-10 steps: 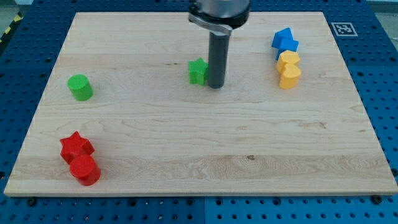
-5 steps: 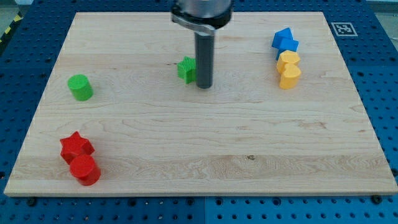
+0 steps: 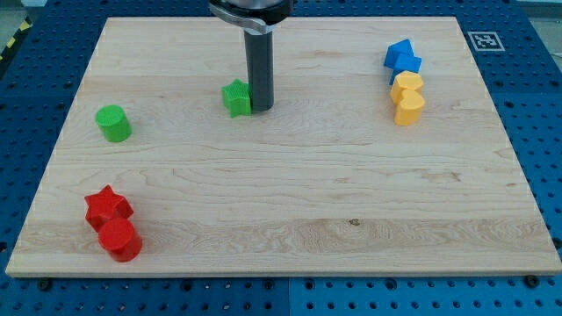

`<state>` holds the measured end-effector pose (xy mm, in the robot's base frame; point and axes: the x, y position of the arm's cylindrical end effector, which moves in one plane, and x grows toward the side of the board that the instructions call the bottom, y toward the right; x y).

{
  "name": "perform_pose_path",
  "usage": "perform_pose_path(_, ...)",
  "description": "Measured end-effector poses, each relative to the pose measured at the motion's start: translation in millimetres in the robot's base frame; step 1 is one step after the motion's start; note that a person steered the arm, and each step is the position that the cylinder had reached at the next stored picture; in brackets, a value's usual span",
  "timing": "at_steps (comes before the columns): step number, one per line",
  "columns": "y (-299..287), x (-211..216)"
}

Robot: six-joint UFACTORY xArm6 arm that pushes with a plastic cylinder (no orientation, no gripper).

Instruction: Push the green star into the green circle

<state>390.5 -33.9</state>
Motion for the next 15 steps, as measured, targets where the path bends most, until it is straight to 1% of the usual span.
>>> perform_pose_path(1,0,0)
perform_pose_path(3,-25,1)
perform_pose_path(5,-30,1)
perform_pose_path(6,-47,0)
perform_pose_path(8,-101,0)
perform_pose_path(10,-70,-6)
perform_pose_path(11,-70,-29)
perform_pose_path(13,-131,-30)
perform_pose_path(15,-131,-29)
